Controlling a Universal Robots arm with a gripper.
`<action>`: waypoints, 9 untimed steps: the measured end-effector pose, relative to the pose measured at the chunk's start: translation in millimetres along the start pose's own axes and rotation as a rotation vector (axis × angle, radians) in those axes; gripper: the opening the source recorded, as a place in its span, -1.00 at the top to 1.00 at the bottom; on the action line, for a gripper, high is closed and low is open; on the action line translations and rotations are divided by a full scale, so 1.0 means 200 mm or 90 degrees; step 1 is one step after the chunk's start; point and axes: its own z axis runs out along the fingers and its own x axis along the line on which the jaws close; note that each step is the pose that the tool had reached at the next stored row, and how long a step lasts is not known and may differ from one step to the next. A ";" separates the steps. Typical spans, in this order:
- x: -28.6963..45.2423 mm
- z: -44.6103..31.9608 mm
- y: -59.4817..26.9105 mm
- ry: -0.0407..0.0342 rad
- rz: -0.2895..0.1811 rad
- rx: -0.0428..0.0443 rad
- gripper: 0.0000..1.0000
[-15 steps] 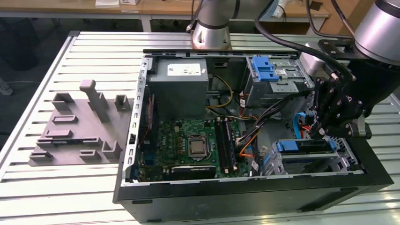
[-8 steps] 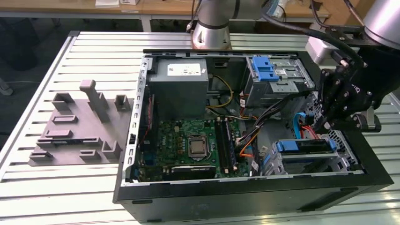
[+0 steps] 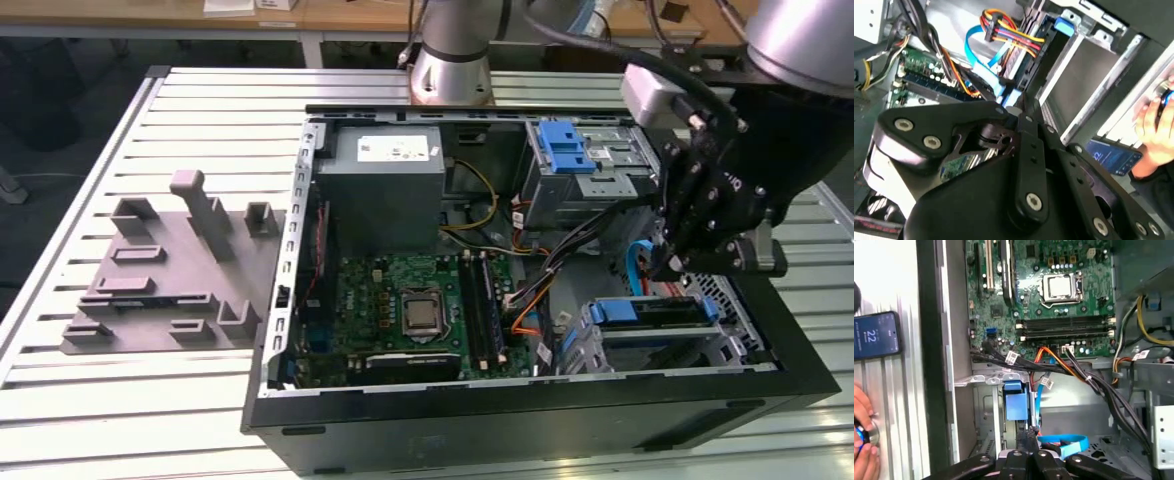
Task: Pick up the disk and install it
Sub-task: 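Insert the second disk wire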
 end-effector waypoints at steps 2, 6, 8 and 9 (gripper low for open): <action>-0.001 -0.035 0.001 0.0001 0.000 0.0000 0.79; -0.016 -0.054 0.002 -0.0001 0.000 0.0000 0.79; -0.045 -0.057 0.005 0.0001 0.000 0.0000 0.79; -0.061 -0.057 0.006 0.0000 0.000 0.0000 0.79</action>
